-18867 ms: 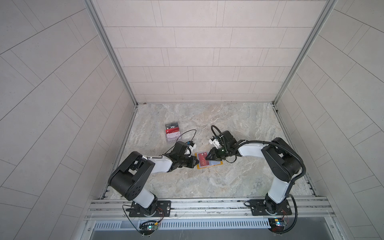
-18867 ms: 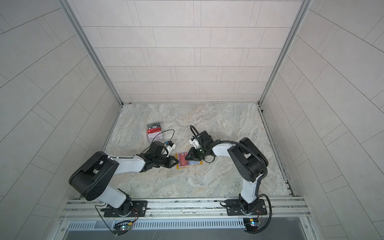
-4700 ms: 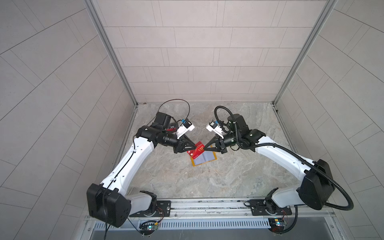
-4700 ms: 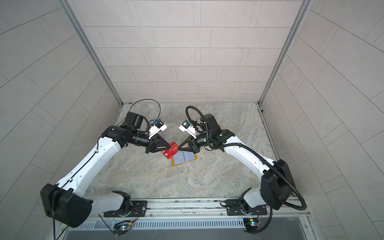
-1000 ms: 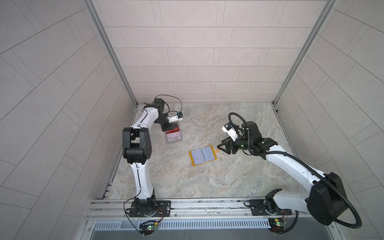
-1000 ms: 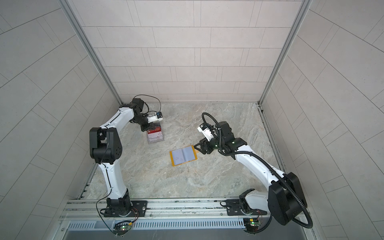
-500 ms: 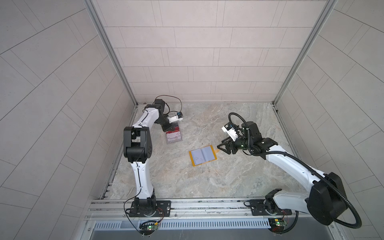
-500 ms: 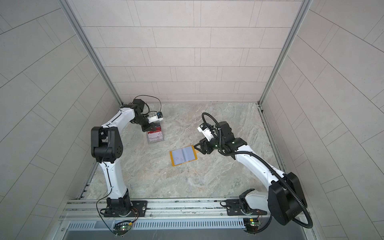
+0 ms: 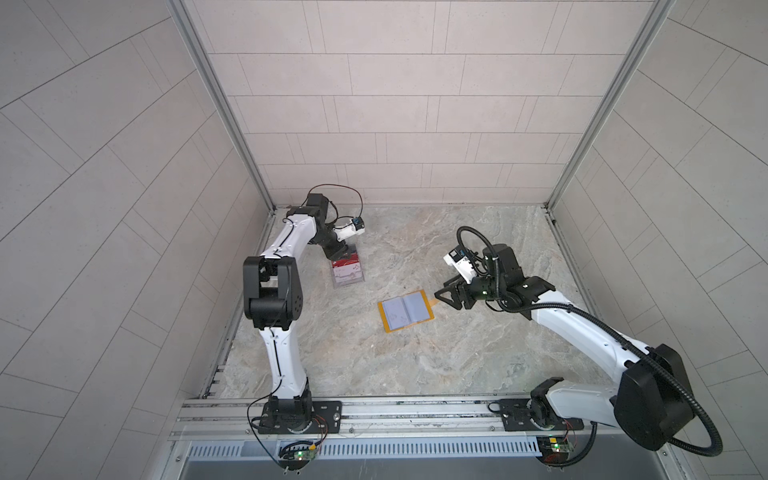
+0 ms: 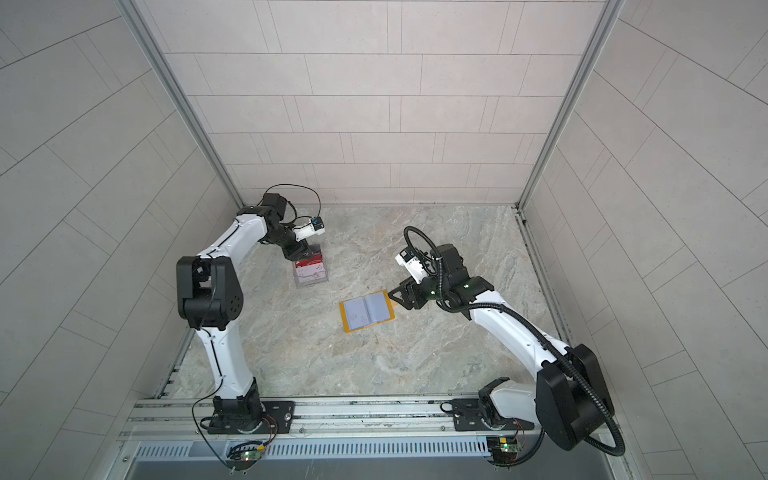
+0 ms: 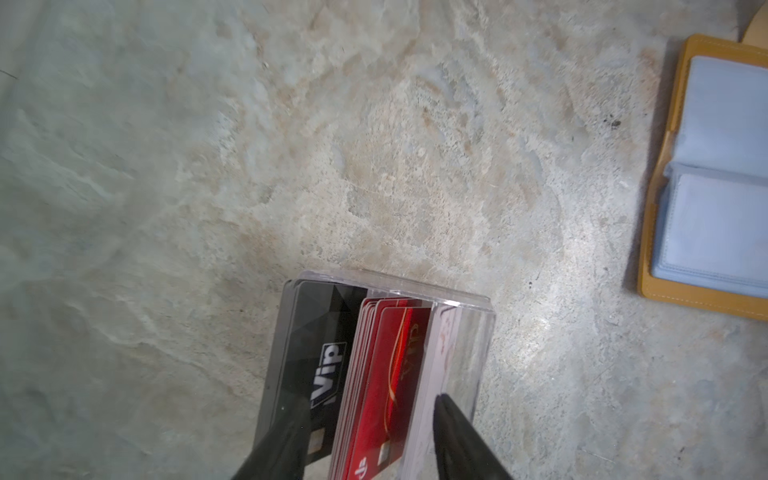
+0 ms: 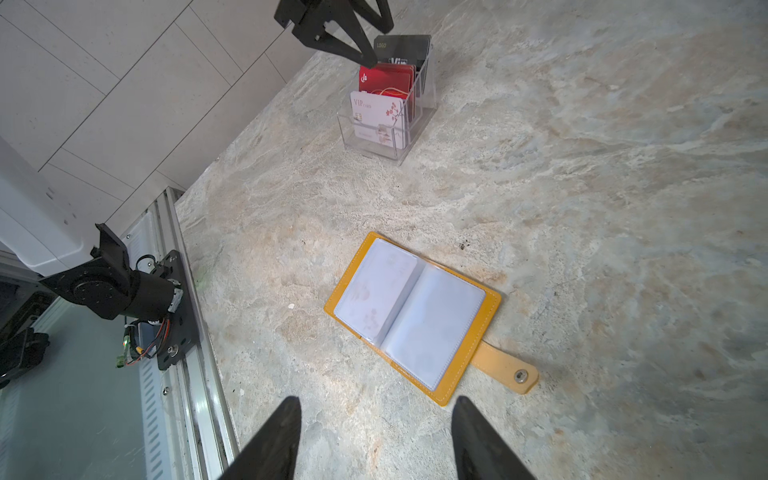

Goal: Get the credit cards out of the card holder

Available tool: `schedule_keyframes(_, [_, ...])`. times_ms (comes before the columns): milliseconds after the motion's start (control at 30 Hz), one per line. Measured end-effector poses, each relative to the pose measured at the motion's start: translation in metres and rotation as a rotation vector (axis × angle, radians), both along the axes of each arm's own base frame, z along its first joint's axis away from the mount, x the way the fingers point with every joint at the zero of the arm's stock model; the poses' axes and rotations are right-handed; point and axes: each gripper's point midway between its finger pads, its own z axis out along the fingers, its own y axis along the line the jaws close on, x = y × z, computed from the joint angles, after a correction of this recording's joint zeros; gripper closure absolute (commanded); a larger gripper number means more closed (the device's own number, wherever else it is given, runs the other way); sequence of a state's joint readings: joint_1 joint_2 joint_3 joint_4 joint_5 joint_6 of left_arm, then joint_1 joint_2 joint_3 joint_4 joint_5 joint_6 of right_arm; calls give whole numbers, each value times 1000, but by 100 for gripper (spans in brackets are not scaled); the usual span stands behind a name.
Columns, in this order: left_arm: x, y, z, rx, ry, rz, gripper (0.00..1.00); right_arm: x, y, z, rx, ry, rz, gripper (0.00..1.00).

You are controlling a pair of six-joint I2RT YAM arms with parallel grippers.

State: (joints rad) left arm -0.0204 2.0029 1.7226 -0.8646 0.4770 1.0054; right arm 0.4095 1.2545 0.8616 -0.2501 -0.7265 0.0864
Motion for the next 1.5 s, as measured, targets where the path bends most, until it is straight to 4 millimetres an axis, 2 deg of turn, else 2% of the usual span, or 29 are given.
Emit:
schedule_keyframes(133, [1,0,37,-13,-92,54,39,3,-1,0,-1,-8,-15,37])
schedule_keyframes(200, [-1,1,60,-30,-146,93,32,6,-1,0,1,-14,-29,37])
schedule_keyframes(267, [-2,2,80,-47,-197,132,0,8,-2,-1,4,-21,-42,36])
schedule_keyframes(367, [-8,5,109,-84,-264,217,0,10,-2,-4,11,-20,-56,36])
schedule_keyframes(500, [-15,10,136,-147,-327,347,0,13,-1,0,22,-36,-61,36])
schedule_keyframes(767, [-40,22,165,-318,-398,621,0,15,-1,2,26,-48,-64,36])
schedule_keyframes(933, [-45,24,192,-456,-414,742,0,17,-2,1,17,-52,-76,36])
schedule_keyframes(1033, [-46,24,196,-505,-401,782,0,18,-4,0,10,-55,-85,36])
schedule_keyframes(1100, [-49,21,191,-528,-377,787,0,20,-5,0,5,-57,-92,36])
schedule_keyframes(1400, [-66,-1,152,-620,-185,770,0,20,-1,-11,-30,-57,-107,36])
schedule_keyframes(1500, [-81,-7,125,-643,-111,785,0,17,4,-15,-53,-62,-102,36])
